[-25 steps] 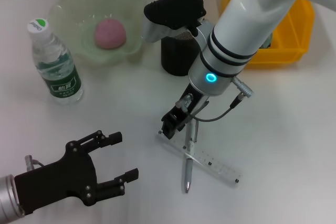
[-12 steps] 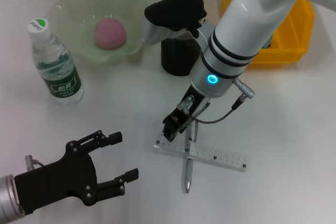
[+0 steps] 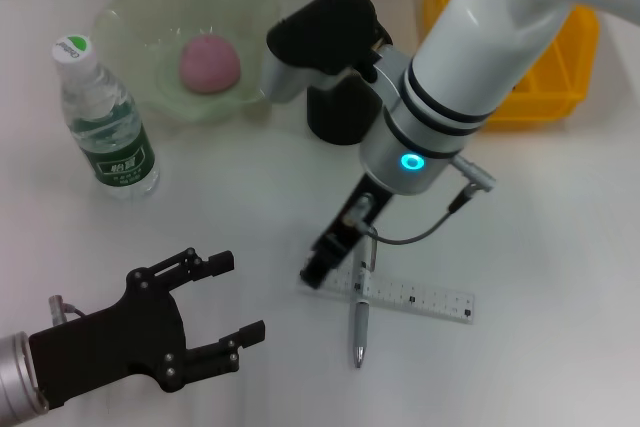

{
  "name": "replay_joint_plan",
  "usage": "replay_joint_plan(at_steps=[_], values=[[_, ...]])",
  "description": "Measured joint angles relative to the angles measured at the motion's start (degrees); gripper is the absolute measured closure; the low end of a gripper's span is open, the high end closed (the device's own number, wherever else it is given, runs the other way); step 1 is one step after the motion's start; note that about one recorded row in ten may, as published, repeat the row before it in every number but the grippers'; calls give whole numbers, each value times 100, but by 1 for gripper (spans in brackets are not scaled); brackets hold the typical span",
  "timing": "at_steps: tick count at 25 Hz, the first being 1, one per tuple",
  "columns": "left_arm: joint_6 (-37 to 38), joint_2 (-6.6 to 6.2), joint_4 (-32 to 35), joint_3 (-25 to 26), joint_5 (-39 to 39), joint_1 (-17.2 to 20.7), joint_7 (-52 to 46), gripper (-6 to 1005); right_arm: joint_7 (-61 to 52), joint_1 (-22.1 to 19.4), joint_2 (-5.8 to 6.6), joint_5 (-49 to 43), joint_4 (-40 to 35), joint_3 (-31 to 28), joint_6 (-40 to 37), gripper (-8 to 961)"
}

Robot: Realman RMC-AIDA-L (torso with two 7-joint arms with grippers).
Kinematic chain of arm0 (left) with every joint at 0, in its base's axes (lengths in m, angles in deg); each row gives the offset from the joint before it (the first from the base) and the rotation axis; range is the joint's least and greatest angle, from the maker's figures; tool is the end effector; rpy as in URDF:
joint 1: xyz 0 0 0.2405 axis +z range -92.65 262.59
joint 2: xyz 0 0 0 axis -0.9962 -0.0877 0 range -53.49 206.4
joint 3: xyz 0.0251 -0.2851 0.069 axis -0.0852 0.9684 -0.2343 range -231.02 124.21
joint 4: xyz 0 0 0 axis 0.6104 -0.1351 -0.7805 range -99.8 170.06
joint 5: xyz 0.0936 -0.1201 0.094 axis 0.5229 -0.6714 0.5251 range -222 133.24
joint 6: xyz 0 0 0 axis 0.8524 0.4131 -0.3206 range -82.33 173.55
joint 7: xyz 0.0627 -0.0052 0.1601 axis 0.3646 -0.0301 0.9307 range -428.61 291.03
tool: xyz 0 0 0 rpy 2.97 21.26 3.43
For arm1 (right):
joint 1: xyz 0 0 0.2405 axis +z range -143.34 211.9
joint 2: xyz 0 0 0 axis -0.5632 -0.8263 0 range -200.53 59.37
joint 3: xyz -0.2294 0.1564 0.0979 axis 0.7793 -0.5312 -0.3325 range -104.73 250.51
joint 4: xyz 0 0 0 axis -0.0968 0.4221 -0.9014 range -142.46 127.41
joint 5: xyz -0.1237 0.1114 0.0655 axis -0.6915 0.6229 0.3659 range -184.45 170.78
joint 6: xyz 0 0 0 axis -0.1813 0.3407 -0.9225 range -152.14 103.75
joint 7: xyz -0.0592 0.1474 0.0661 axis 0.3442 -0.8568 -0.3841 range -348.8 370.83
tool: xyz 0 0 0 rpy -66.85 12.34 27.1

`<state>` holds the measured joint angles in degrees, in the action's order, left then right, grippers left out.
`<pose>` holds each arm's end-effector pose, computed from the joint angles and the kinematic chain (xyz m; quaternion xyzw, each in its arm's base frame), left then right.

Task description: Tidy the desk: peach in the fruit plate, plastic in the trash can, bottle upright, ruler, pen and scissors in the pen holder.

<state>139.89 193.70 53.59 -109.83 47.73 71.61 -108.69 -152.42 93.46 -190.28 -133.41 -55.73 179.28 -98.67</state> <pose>-0.3096 0.2108 -0.0715 -0.9250 -0.1192 -0.3197 0.1670 0.1391 0.3506 -0.1520 -0.9197 0.3230 -0.2170 0.0525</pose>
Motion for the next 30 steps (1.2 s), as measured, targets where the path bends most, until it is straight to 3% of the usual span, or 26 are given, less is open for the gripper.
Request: replay_joint_plan(at_steps=[3, 9, 30], values=[[-5, 0, 0, 0, 0, 2, 0, 197, 116, -185, -16, -454, -342, 58, -196, 345], [-7, -5, 0, 0, 0, 12, -21, 197, 412, -362, -18, -456, -583, 84, -223, 317], [-5, -9, 0, -9, 0, -27, -59, 197, 1736, -566, -18, -368, -1034, 135, -330, 322]])
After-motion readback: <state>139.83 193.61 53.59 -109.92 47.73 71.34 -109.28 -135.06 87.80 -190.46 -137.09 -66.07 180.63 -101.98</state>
